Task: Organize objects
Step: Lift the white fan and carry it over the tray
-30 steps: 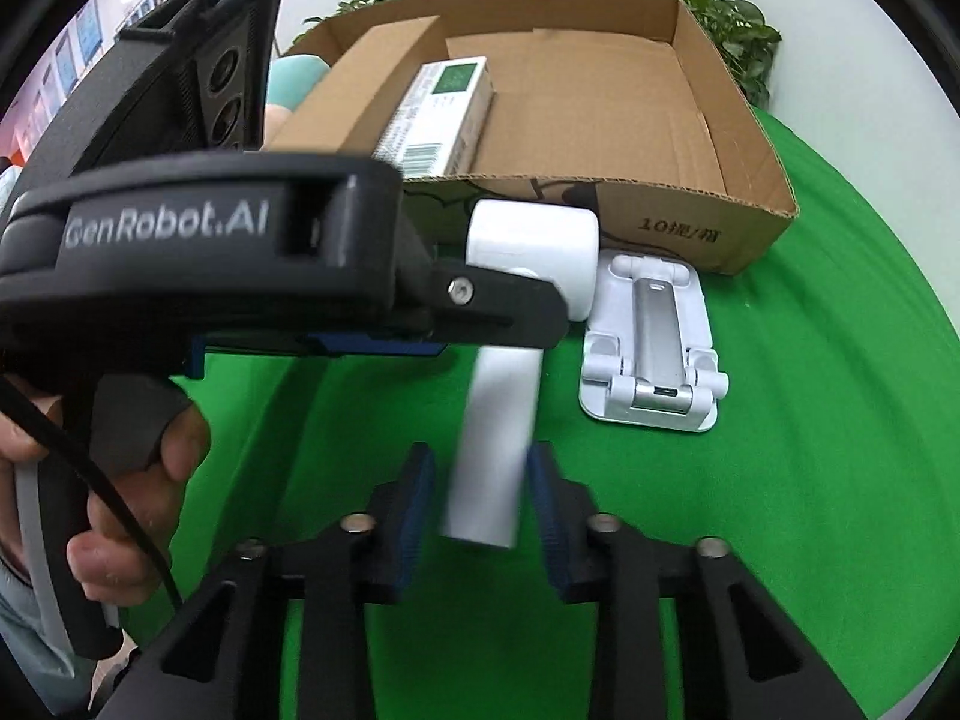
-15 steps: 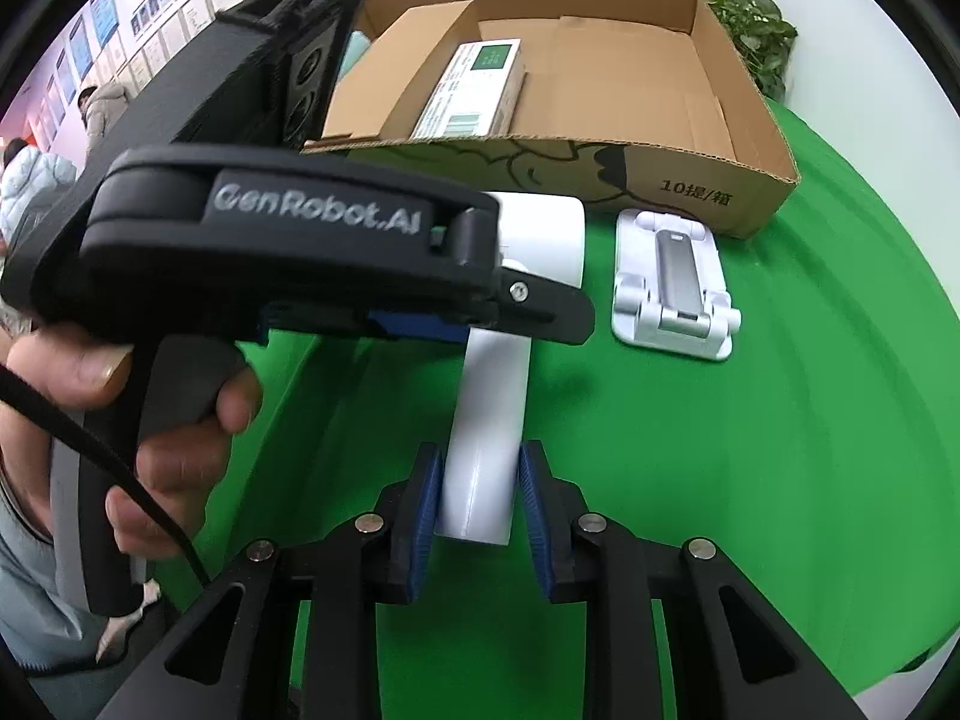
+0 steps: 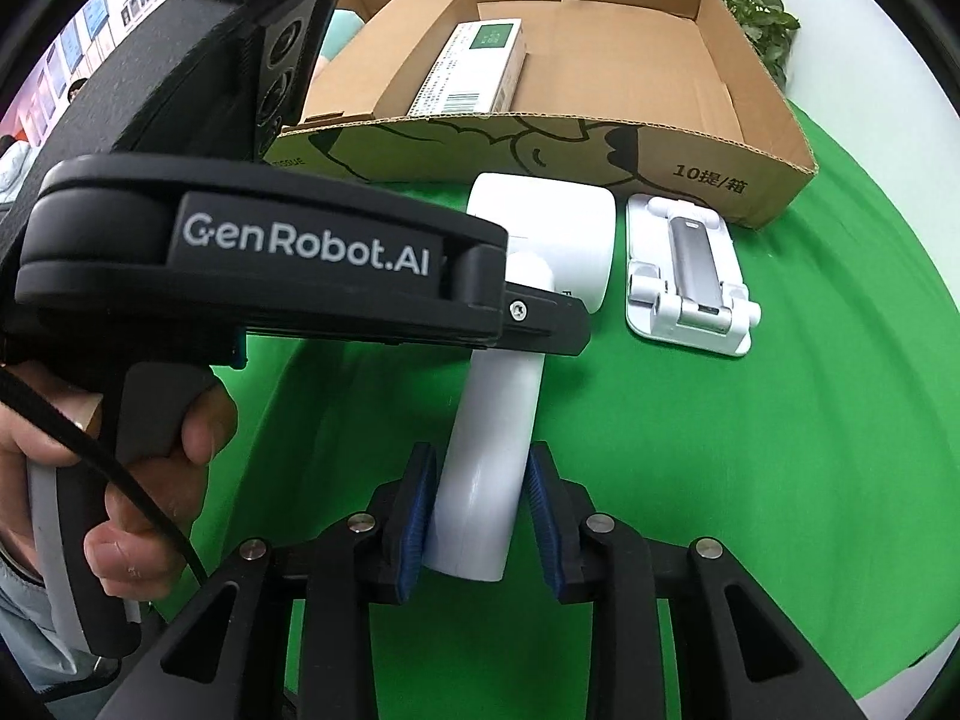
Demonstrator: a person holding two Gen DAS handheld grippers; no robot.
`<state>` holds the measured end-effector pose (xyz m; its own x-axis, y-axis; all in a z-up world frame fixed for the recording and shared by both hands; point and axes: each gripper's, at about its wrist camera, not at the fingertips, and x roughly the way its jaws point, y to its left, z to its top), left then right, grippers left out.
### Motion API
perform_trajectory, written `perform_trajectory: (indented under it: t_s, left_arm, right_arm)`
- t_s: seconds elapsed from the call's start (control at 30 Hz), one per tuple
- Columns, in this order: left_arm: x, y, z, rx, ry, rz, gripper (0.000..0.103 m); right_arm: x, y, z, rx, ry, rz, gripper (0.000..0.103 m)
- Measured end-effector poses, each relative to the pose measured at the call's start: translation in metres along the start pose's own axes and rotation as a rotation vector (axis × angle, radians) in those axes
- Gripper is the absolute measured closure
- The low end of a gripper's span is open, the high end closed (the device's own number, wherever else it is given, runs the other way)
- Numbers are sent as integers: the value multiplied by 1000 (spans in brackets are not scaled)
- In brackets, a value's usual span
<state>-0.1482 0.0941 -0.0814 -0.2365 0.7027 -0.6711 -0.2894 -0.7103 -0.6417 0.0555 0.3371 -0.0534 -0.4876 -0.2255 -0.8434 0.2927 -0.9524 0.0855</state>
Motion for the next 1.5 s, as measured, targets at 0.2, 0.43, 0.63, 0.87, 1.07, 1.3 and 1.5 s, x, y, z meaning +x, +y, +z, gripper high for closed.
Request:
perform_trajectory:
  t_s: [0.2,0.43,0.63,0.87,1.07,1.3,1.5]
  left_arm:
    - [-12,-7,-6,36,-24,29,68]
    - [-44,-34,14,98,-107,44,68]
    - [-97,-70,43,171,-189,76,68]
    - [-153,-134,92,306,-296,120,69]
    - [-163,-173,128,339,-353,111,69]
    - [-166,-172,182,335,-328,140,69]
    - [-153,-158,218,300,-295,137,69]
  right_arm:
    - [-10,5,-3,16,-21,7,75]
    - [-42,11,16,-3,-118,2,75]
    - [-85,21,51,-15,-216,16,75]
    - [-146,35,108,-17,-366,14,75]
    - [-182,37,154,-33,-438,-2,75]
    - [-174,25,220,-32,-423,8,75]
    - [-149,15,271,-24,-373,11,75]
